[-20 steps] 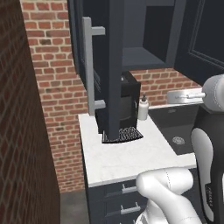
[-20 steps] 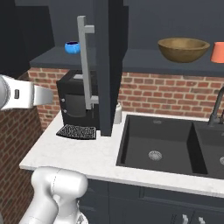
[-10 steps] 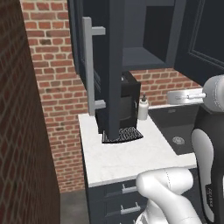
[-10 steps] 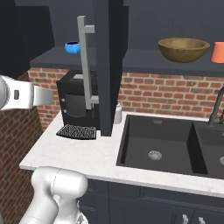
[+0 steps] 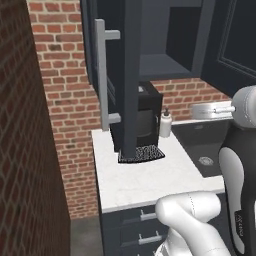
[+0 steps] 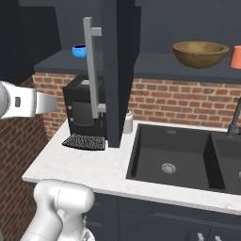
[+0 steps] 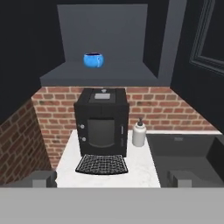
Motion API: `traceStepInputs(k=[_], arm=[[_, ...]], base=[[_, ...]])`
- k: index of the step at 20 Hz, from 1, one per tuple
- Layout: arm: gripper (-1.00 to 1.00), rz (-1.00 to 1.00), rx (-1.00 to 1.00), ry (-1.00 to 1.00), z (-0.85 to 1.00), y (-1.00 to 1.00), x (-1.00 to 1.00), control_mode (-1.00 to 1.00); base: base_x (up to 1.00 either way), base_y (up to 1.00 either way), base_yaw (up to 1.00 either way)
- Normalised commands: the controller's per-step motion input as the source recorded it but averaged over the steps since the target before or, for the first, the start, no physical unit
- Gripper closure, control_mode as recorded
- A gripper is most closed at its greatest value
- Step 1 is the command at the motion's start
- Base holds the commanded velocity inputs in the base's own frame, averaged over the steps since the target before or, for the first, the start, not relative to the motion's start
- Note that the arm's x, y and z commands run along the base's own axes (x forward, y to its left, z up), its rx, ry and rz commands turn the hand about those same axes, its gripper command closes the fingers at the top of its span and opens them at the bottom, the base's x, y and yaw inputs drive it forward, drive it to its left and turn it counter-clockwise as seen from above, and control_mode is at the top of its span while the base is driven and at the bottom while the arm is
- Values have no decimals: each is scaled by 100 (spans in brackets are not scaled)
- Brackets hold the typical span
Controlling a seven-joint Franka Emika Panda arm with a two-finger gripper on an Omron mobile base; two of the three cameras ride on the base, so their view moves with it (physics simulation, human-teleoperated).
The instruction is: Gather all objects into one cabinet and sort the glasses and bowls to opposite sides.
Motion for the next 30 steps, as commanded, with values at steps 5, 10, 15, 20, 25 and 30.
traceStepInputs(k=[5,10,15,20,25,30], arm=[[-100,0,0,0,0,0,0,100],[-100,0,0,0,0,0,0,100],[-100,0,0,0,0,5,2,-100],[-100,1,1,0,24,0,35,-100],[-100,0,2,-1,41,0,44,-100],[-100,0,0,11,3,6,62,-100]], base=[[1,15,14],[0,14,9],[0,5,2],[0,0,0],[0,0,0],[0,0,0]])
